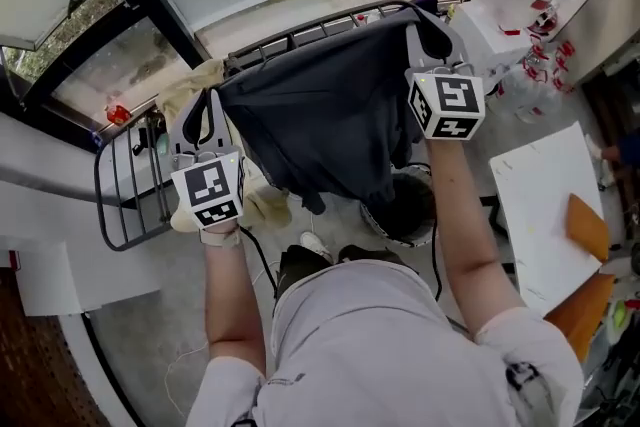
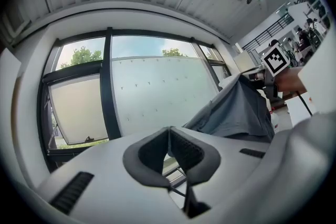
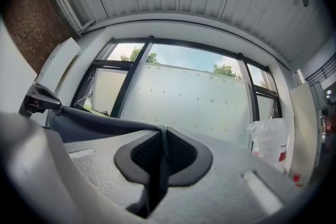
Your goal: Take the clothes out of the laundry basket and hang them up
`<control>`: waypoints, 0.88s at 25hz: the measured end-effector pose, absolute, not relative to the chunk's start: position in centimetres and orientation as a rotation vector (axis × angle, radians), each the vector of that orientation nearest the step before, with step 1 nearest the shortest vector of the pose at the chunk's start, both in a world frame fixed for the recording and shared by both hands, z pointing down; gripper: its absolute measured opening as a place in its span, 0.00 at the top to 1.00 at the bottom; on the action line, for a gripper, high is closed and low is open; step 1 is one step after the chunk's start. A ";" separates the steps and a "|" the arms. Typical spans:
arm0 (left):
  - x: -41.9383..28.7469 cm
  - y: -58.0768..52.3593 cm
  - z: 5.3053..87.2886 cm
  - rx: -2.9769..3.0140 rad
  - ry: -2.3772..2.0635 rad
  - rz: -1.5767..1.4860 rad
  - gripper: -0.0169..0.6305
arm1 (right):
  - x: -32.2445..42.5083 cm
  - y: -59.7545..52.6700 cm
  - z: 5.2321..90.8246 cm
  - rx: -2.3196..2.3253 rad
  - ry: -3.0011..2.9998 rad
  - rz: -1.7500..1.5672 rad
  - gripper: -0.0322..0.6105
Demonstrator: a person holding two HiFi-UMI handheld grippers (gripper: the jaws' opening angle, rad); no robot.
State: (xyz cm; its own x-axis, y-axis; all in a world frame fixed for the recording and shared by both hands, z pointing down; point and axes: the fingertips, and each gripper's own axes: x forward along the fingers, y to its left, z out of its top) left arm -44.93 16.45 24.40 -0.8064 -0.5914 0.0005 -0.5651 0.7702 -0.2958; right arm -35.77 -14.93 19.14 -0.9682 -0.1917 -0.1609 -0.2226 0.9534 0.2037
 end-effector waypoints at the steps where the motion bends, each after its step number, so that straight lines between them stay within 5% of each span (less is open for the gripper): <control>1: -46.3 16.7 24.2 -0.943 2.860 -0.424 0.96 | -36.9 -14.6 18.9 -0.324 2.967 0.349 0.92; 22: -68.3 13.5 15.2 -0.881 2.715 -0.468 0.96 | -59.0 -17.4 10.8 -0.294 2.910 0.329 0.92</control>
